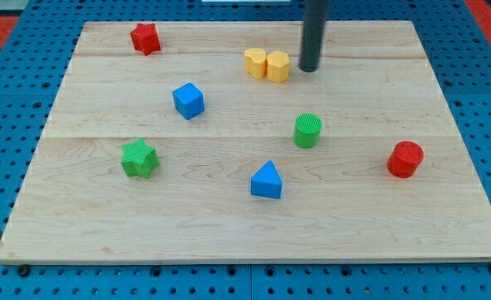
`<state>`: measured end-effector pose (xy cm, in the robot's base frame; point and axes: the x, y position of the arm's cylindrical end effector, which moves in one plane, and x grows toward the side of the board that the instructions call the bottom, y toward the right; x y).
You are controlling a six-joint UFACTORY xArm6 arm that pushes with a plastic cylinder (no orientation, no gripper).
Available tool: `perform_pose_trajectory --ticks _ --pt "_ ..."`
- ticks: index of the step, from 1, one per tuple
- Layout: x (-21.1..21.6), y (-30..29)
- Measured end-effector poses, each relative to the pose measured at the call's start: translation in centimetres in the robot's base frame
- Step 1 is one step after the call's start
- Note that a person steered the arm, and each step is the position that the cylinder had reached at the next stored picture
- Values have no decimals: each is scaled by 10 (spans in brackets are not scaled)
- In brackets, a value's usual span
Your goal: Move the green circle to the right side of the green star
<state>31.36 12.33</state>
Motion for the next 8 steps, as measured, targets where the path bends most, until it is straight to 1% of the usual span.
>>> perform_pose_trajectory --ticks 1,2,3,4,5,6,7,8 --pt "46 37" --pt "95 30" --pt "111 -36" --pt "121 -45" --pt "147 -32" --pt "158 -63" --pt "157 -82" --pt "157 -82"
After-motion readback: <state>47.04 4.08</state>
